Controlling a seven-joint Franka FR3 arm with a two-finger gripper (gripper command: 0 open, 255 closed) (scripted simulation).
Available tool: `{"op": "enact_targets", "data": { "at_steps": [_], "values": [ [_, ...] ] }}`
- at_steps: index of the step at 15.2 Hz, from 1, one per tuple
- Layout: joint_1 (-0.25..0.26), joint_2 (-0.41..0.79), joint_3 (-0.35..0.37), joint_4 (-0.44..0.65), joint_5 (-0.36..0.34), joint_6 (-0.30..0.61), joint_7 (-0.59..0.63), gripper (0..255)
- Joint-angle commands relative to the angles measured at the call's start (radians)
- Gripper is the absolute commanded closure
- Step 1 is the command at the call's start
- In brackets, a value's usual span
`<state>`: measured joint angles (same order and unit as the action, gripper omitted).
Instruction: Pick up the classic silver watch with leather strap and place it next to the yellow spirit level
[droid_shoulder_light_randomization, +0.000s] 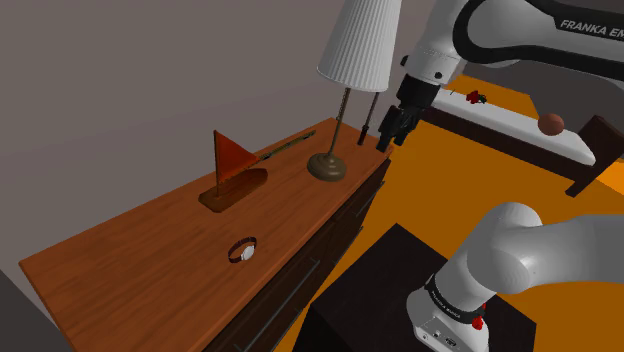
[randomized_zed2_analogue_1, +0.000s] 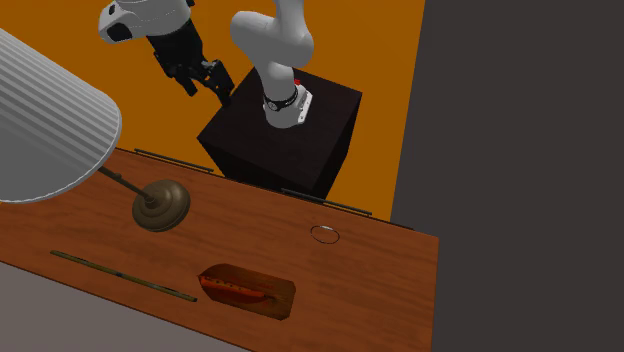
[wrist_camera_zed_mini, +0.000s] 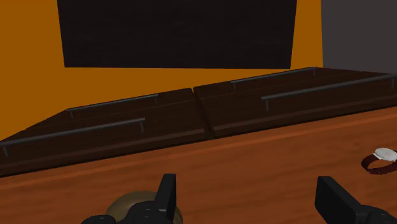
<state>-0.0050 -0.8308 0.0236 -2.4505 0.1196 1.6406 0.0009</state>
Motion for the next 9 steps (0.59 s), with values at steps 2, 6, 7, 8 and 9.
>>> {"op": "enact_targets", "data": {
  "at_steps": [2,6,7,8,9],
  "values": [
    [0.001,-0.002,0.030,-0.016,0.016,0.017,0.044,0],
    [0.006,0.014,0.152,-0.059,0.082,0.093,0.217,0],
    [0.007,0.024,0.183,-0.065,0.098,0.113,0.260,0],
    [0.008,0.037,0.215,-0.069,0.113,0.134,0.304,0],
    [0.007,0.052,0.246,-0.071,0.128,0.155,0.347,0]
  ]
}}
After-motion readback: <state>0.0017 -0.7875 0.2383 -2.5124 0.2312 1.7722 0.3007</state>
